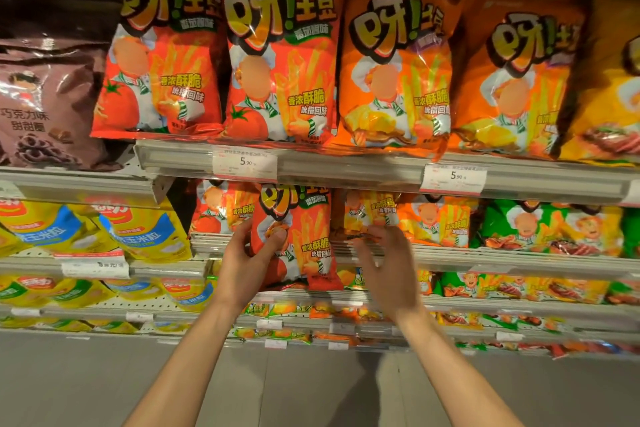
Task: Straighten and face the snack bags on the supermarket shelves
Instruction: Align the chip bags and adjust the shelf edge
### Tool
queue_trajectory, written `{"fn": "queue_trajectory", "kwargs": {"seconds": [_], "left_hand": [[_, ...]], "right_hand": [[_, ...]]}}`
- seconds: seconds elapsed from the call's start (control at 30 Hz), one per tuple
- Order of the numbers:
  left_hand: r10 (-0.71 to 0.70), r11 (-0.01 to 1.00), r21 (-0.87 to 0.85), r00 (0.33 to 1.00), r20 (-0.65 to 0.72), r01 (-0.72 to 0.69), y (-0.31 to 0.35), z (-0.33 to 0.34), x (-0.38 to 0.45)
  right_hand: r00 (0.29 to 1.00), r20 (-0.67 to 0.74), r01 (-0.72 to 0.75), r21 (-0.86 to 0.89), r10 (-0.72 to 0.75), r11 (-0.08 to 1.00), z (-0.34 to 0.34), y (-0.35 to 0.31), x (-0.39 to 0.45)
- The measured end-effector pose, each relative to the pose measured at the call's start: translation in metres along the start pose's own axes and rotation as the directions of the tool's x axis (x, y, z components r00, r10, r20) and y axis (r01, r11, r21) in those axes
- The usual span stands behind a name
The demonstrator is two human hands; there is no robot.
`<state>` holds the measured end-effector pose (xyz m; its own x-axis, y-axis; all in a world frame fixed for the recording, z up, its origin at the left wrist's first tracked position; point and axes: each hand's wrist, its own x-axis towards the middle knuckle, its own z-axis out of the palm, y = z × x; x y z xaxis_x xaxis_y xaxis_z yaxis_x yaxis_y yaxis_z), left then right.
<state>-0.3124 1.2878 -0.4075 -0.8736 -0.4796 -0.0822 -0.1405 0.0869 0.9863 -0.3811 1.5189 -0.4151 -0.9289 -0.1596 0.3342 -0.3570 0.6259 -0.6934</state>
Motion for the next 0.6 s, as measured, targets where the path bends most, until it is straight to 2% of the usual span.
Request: {"fn": "queue_trajectory", "kwargs": {"seconds": [0.03, 0.1, 0.2, 0.37, 0.43, 0.47, 0.53, 0.6], "left_hand": [[0.01, 1.0, -0.005, 1.0, 0.018, -0.01, 0.002, 0.002, -0.001], [0.036, 0.999, -0.005, 0.997, 0.065, -0.035, 0.006, 0.004, -0.002], [0.069, 0.998, -0.012, 0.99, 0.123, -0.068, 0.01, 0.005, 0.0], [0.082, 0.996, 0.015, 0.983, 0.162, -0.086, 0.012, -0.003, 0.006], [0.118, 0.985, 0.104, 0.982, 0.148, -0.135, 0.007, -0.013, 0.012], [0.153, 0.964, 0.205, 0.983, 0.103, -0.172, 0.003, -0.02, 0.018], [0.26, 0.836, 0.499, 0.966, 0.007, -0.229, -0.006, -0.036, 0.029], [0.353, 0.687, 0.673, 0.935, 0.022, -0.275, -0.016, -0.047, 0.039]], "right_hand": [[0.989, 0.134, -0.077, 0.062, 0.068, 0.995, 0.005, -0.007, -0.004], [0.923, 0.348, -0.228, 0.151, 0.165, 0.962, 0.016, -0.019, -0.009], [0.858, 0.47, -0.353, 0.247, 0.206, 0.902, 0.029, -0.03, -0.011], [0.85, 0.439, -0.439, 0.283, 0.292, 0.853, 0.039, -0.031, -0.002], [0.854, 0.419, -0.464, 0.345, 0.308, 0.816, 0.041, -0.031, 0.006], [0.866, 0.393, -0.456, 0.361, 0.311, 0.814, 0.042, -0.031, 0.011], [0.892, 0.321, -0.426, 0.357, 0.32, 0.831, 0.047, -0.033, 0.021], [0.912, 0.265, -0.388, 0.315, 0.313, 0.866, 0.053, -0.038, 0.029]]}}
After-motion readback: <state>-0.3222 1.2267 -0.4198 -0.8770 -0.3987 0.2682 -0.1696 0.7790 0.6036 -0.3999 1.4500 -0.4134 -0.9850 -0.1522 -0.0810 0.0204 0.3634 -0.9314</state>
